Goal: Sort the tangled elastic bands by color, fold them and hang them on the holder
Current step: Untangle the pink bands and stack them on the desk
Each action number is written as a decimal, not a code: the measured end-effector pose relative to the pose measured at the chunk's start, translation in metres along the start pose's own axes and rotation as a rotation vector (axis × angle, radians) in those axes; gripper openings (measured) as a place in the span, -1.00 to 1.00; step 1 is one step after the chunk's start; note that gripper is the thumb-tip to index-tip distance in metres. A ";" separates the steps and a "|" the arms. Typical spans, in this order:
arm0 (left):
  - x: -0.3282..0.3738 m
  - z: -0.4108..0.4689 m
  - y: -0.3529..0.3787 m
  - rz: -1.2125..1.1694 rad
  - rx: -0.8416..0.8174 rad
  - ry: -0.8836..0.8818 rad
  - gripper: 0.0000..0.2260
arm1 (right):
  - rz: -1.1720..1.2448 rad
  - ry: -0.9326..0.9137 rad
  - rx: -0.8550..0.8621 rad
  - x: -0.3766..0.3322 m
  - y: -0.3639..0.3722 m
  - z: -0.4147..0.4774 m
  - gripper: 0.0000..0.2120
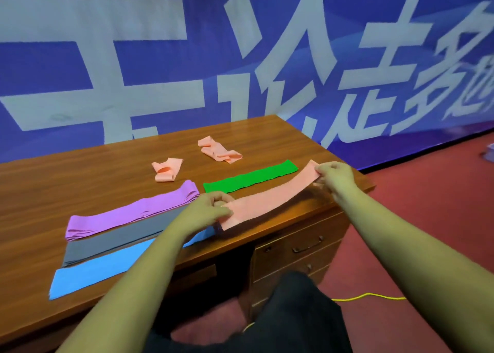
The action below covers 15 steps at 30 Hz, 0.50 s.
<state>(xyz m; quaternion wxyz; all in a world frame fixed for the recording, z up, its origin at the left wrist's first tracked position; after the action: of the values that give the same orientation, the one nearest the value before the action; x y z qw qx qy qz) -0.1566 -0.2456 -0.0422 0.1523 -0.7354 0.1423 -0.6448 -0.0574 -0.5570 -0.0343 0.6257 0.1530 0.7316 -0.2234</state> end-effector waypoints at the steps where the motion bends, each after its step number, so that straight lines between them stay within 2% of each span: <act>1: -0.001 0.003 0.003 0.034 0.032 0.005 -0.79 | -0.034 0.006 0.000 0.008 -0.002 0.008 -0.85; 7: -0.003 0.024 0.014 0.260 0.242 0.071 -0.78 | -0.258 -0.043 -0.044 0.031 -0.001 0.038 -0.97; 10: -0.004 0.033 0.018 0.456 0.277 0.180 -0.76 | -0.386 -0.133 -0.041 0.032 0.008 0.050 -0.96; 15: -0.013 0.042 0.026 0.506 0.297 0.185 -0.80 | -0.569 -0.336 -0.007 0.036 0.020 0.056 -0.98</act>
<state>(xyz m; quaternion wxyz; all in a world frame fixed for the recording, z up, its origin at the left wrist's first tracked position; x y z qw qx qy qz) -0.1173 -0.2623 -0.0691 0.4003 -0.5843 0.2387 -0.6644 -0.0057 -0.5712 -0.0786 0.6506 -0.0988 0.6323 -0.4088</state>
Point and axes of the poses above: each hand's wrist, its own z-axis towards the middle knuckle, its own y-axis out of the palm, x = y × z, the point moved 4 cm from there along z, towards the middle knuckle, and after that the axes turned 10 degrees about x, right-handed, at the moved point
